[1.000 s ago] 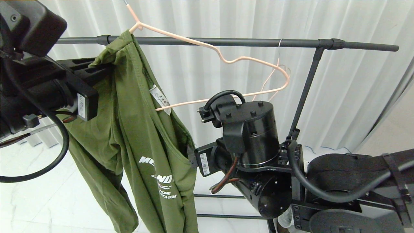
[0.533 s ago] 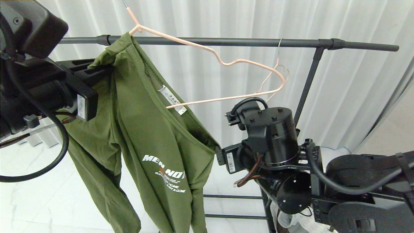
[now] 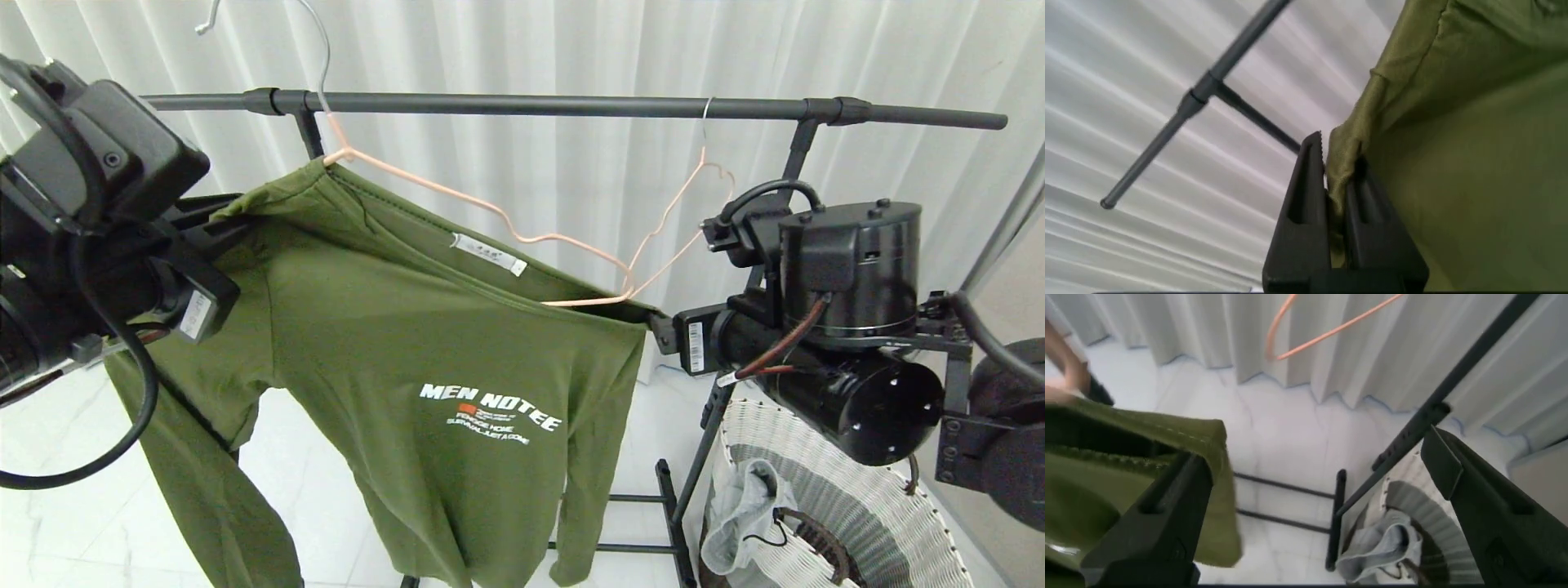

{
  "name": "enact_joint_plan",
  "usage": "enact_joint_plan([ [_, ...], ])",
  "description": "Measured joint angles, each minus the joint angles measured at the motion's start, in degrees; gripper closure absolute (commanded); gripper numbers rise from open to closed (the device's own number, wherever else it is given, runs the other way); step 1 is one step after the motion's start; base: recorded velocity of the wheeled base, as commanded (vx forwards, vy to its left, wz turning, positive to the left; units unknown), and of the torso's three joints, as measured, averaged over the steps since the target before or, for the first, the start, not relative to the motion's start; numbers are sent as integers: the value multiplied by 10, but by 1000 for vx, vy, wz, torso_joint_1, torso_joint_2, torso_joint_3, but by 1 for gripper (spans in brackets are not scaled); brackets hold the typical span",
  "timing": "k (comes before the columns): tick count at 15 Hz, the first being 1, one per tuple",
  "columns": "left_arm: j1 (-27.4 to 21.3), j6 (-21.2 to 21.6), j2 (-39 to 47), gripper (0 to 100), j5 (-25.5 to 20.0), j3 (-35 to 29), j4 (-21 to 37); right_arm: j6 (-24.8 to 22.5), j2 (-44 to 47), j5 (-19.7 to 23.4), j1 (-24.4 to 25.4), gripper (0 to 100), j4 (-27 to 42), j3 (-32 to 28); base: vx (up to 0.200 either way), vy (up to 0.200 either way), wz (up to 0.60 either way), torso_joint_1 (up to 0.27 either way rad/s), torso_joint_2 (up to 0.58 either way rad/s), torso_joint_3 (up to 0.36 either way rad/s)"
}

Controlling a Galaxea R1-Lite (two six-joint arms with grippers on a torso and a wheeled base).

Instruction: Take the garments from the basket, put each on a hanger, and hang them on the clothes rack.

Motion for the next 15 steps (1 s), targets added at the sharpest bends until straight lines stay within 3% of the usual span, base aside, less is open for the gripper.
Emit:
enact_joint_plan([
  [8,5,38,0,100,1,64,-1,-41,-49,3,8,0,2,-5,0,0,0,0,0,0],
  [15,8,11,3,100,5,74,-19,-58,-82,1,130,0,39,-16,0,0,0,0,0,0],
])
